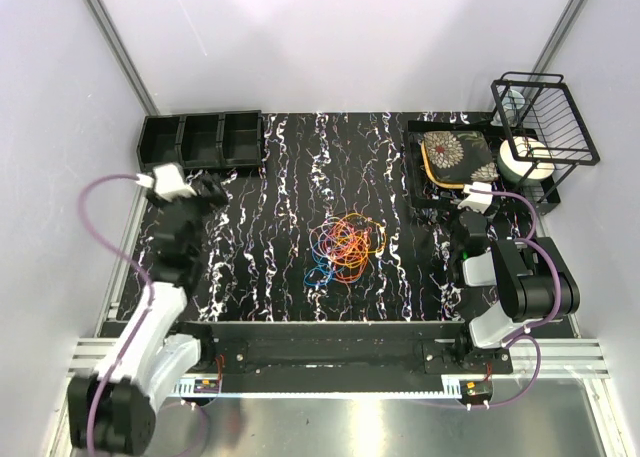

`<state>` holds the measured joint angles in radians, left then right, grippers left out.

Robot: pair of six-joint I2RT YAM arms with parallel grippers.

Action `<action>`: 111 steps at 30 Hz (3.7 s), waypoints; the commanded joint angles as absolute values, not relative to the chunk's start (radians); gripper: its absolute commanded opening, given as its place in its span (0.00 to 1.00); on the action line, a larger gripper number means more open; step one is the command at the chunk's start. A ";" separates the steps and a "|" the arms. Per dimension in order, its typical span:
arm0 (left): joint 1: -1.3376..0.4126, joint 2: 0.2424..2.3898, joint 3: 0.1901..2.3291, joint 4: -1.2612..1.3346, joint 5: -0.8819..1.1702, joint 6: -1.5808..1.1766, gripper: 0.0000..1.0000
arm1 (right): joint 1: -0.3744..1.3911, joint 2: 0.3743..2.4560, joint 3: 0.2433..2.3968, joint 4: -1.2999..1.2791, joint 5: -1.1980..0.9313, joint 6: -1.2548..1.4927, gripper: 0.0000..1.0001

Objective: Untangle the cables

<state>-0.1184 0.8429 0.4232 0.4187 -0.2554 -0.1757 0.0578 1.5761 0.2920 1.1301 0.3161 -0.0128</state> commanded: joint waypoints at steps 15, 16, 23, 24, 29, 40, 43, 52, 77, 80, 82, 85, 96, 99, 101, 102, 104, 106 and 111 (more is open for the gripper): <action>-0.123 0.770 0.810 -0.474 -0.050 -0.612 0.99 | 0.199 1.303 0.297 1.070 0.491 -0.077 1.00; -0.127 0.799 0.834 -0.472 -0.017 -0.603 0.99 | 0.216 1.260 0.317 0.914 0.515 -0.055 1.00; -0.430 0.957 0.957 -0.479 -0.127 -0.588 0.99 | 0.232 0.789 0.415 0.264 0.406 0.474 1.00; -0.463 1.009 0.969 -0.476 -0.153 -0.588 0.98 | 0.229 0.720 0.404 0.249 0.358 0.506 1.00; -0.623 1.202 1.074 -0.477 -0.150 -0.586 0.85 | 0.229 0.649 0.507 0.025 0.170 0.589 1.00; -0.801 1.520 1.239 -0.457 -0.167 -0.623 0.78 | 0.229 0.727 0.580 -0.236 -0.024 0.640 0.87; -0.818 1.577 1.275 -0.451 -0.166 -0.649 0.77 | 0.229 0.724 0.571 -0.247 -0.025 0.643 0.86; -0.844 1.742 1.408 -0.482 -0.193 -0.722 0.77 | 0.229 0.719 0.542 -0.262 -0.034 0.647 0.86; -0.847 1.944 1.513 -0.549 -0.195 -0.762 0.49 | 0.227 0.739 0.511 -0.250 -0.026 0.632 0.86; -0.847 1.950 1.516 -0.555 -0.193 -0.767 0.44 | 0.229 0.738 0.509 -0.250 -0.025 0.632 0.85; -0.848 1.954 1.516 -0.555 -0.192 -0.769 0.43 | 0.229 0.736 0.508 -0.252 -0.023 0.630 0.85; -0.848 1.956 1.514 -0.560 -0.193 -0.770 0.31 | 0.229 0.736 0.508 -0.253 -0.023 0.627 0.86; -0.853 1.861 1.577 -0.636 -0.218 -0.724 0.00 | 0.229 0.741 0.529 -0.264 -0.025 0.623 0.85; -0.853 1.793 1.643 -0.698 -0.219 -0.697 0.00 | 0.229 0.733 0.548 -0.267 -0.035 0.621 0.86; -0.856 1.741 1.708 -0.744 -0.213 -0.678 0.00 | 0.229 0.726 0.560 -0.270 -0.050 0.618 0.86; -0.856 1.723 1.732 -0.755 -0.206 -0.655 0.00 | 0.229 0.724 0.574 -0.271 -0.060 0.615 0.86; -0.856 1.669 1.798 -0.779 -0.178 -0.632 0.00 | 0.229 0.718 0.589 -0.268 -0.098 0.609 0.86; -0.856 1.616 1.863 -0.790 -0.140 -0.600 0.00 | 0.229 0.716 0.617 -0.264 -0.133 0.601 0.86; -0.859 1.507 1.931 -0.782 -0.091 -0.542 0.00 | 0.227 0.710 0.672 -0.256 -0.233 0.600 0.87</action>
<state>-0.8516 1.6093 1.8736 -0.7708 -0.1471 -0.6193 0.2272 0.7292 0.5976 -0.2852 -0.1280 0.6212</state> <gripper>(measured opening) 0.008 0.862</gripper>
